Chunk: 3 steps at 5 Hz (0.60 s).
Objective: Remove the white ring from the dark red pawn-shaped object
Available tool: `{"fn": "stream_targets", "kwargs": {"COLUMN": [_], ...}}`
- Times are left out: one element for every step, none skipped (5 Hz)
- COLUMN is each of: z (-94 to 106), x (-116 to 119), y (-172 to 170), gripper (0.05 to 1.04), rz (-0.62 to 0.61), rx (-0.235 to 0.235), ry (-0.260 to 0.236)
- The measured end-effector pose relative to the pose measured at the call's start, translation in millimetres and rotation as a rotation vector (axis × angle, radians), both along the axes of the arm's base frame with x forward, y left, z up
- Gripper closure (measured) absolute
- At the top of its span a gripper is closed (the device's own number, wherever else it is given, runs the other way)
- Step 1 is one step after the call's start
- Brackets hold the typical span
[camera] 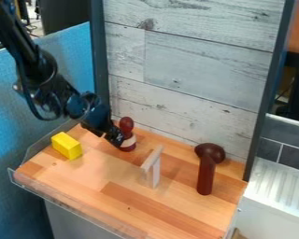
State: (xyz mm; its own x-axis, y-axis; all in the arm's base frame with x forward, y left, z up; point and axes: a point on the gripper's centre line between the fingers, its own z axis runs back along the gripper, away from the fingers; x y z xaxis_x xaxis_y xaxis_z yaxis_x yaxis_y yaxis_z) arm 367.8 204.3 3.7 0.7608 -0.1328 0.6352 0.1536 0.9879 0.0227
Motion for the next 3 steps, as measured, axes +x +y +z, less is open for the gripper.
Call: {"fn": "stream_targets", "kwargs": {"z": [3.2, 4.1, -3.2], "x": [0.2, 0.1, 1.7], "y": [9.7, 16.4, 19.2], "gripper": [0.083, 0.083, 0.083], "rz": [0.060, 0.116, 0.172], "rx": [0.011, 0.047, 0.037], "ry": [-0.124, -0.187, -0.227]}}
